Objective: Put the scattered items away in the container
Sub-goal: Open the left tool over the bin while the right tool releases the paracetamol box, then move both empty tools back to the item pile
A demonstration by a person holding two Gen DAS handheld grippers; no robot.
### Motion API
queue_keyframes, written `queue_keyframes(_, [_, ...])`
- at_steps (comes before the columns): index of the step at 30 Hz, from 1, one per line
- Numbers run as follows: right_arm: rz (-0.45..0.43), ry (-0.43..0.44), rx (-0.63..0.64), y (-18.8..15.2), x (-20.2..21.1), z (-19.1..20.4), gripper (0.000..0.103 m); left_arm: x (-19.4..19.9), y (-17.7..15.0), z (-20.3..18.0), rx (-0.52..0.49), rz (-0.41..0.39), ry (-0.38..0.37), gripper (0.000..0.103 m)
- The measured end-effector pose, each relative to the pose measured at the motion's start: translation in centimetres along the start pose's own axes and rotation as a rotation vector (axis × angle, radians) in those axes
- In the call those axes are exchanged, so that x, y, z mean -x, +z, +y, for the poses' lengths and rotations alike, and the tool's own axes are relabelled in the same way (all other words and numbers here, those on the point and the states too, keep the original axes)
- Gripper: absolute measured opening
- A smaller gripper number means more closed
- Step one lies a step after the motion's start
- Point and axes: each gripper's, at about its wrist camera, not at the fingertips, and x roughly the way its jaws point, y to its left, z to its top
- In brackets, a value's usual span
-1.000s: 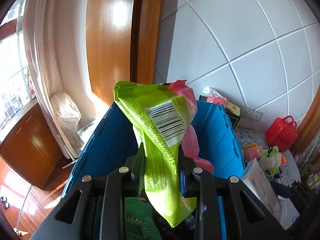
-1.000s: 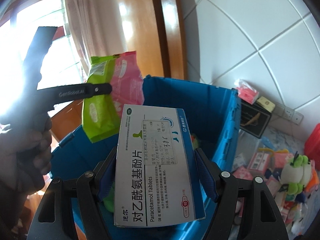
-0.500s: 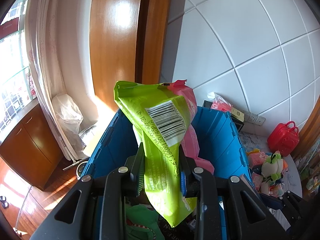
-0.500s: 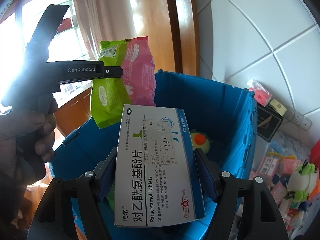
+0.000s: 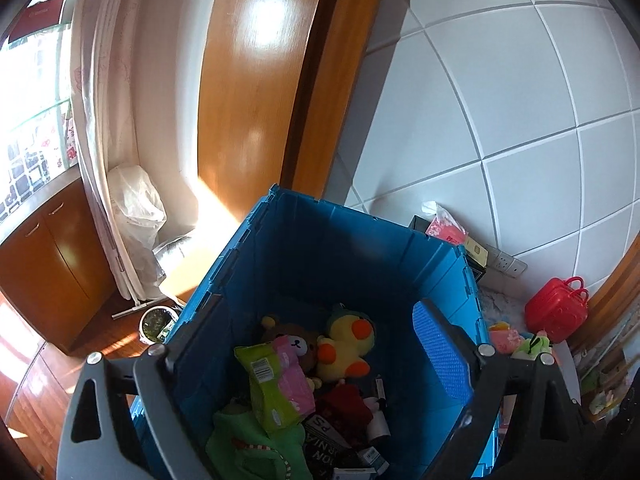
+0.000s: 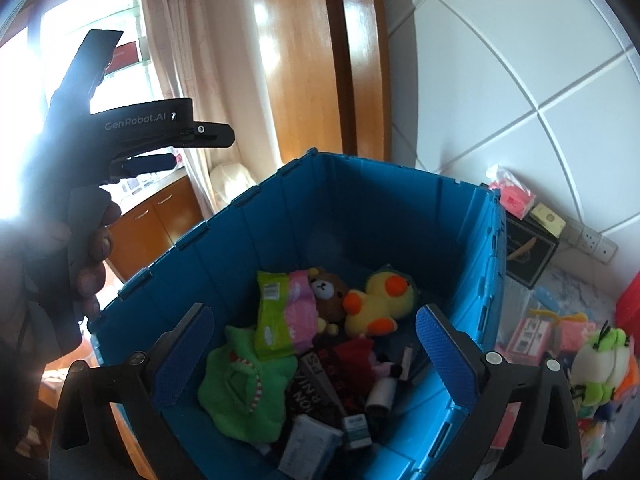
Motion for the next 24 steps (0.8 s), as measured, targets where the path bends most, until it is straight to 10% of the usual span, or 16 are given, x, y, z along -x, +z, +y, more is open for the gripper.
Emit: queue_keyframes(24, [-0.055,-0.104,-0.112,-3.5,6.7,-4.5,0.103,1.5,-3.0,-7.4,-0.117,0.015,-0.024,0.094])
